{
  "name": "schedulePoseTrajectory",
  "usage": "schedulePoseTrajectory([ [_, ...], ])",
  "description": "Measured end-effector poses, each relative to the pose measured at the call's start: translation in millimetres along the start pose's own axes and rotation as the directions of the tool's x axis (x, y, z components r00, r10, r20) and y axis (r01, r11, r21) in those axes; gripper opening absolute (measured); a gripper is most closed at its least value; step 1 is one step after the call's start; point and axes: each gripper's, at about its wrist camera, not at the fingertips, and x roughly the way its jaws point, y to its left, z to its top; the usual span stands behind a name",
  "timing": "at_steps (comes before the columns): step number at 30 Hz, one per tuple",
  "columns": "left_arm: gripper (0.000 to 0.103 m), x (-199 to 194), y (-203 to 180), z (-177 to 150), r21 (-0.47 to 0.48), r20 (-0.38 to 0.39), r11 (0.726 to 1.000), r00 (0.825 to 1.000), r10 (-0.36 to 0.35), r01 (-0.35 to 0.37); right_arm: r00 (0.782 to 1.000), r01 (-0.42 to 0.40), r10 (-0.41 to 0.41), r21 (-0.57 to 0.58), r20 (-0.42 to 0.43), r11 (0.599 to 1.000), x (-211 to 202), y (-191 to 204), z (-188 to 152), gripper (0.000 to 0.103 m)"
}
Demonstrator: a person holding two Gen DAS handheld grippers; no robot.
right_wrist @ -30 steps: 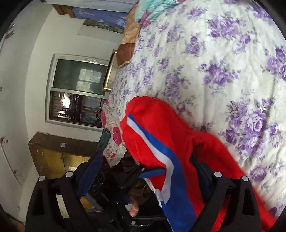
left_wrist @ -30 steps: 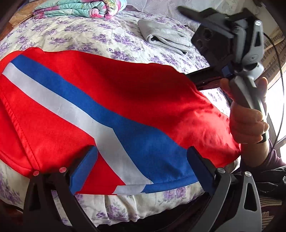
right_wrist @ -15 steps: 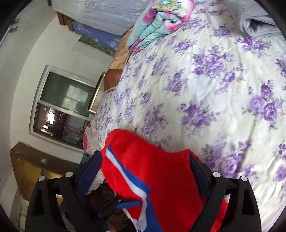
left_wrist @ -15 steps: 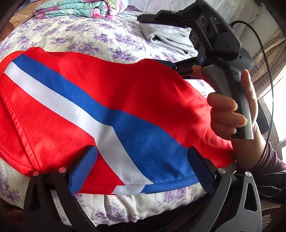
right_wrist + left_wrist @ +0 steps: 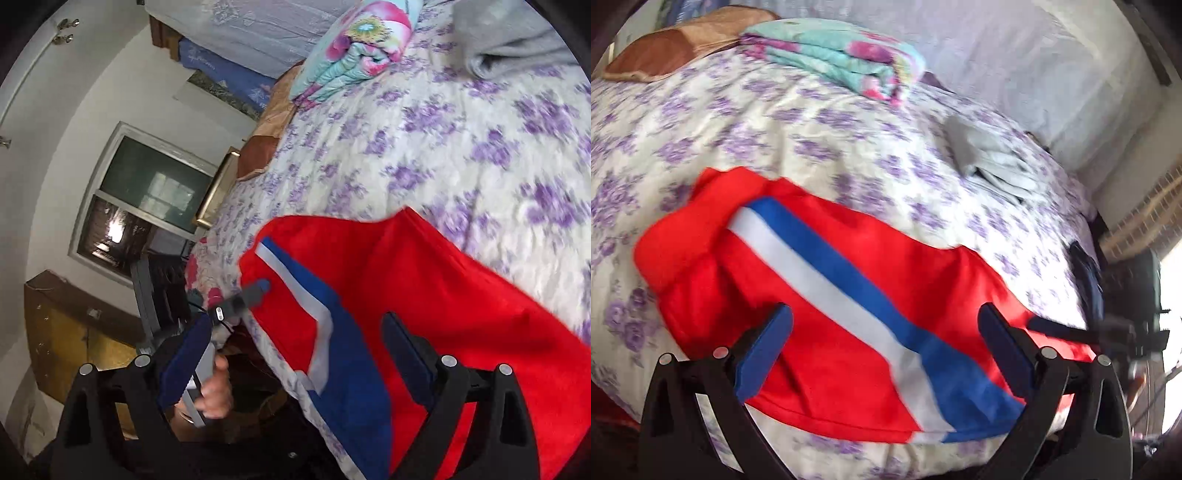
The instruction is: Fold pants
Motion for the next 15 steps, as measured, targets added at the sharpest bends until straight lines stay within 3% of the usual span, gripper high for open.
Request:
schedulePoseTrajectory([
  [2, 0.097, 14.4, 34.5, 5.0, -0.095, -0.028, 0.995, 0.999, -0.042, 0.040, 0.995, 0.095, -0.095, 0.036, 0.019, 0.995, 2.4, -30.1, -11.4, 0.092],
  [4, 0.097, 9.5, 43.8, 6.2, -0.122, 0.010, 0.988, 0.996, -0.094, 0.094, 0.993, 0.089, -0.089, 0.004, 0.075, 0.996, -12.6, -41.0, -21.1, 0.076],
  [6, 0.097, 7.6, 38.6, 3.9, -0.112, 0.011, 0.992, 0.998, -0.064, 0.064, 0.977, 0.169, -0.162, -0.040, 0.136, 0.985, -38.1, -29.7, -36.6, 0.081],
  [7, 0.097, 6.0, 33.7, 0.8, -0.103, 0.019, 0.994, 0.999, -0.039, 0.041, 0.963, 0.204, -0.186, -0.078, 0.194, 0.976, -55.6, -21.2, -47.8, 0.089],
  [8, 0.097, 4.5, 28.6, -2.1, -0.096, 0.027, 0.995, 1.000, -0.015, 0.017, 0.941, 0.248, -0.212, -0.112, 0.265, 0.962, -77.3, -13.1, -63.3, 0.090],
  [10, 0.097, -0.6, 17.4, -7.7, -0.084, 0.054, 0.996, 0.999, 0.005, 0.000, 0.870, 0.357, -0.286, -0.113, 0.401, 0.927, -120.6, -7.1, -97.2, 0.090],
  [12, 0.097, -4.2, 7.7, -14.5, -0.080, 0.071, 0.997, 0.997, -0.017, 0.023, 0.792, 0.422, -0.365, -0.008, 0.490, 0.906, -162.5, -19.4, -133.9, 0.090],
  [15, 0.098, -4.3, -2.0, -24.0, -0.108, 0.070, 0.987, 0.991, -0.112, 0.119, 0.681, 0.409, -0.456, 0.219, 0.574, 0.886, -214.9, -55.9, -191.2, 0.090],
])
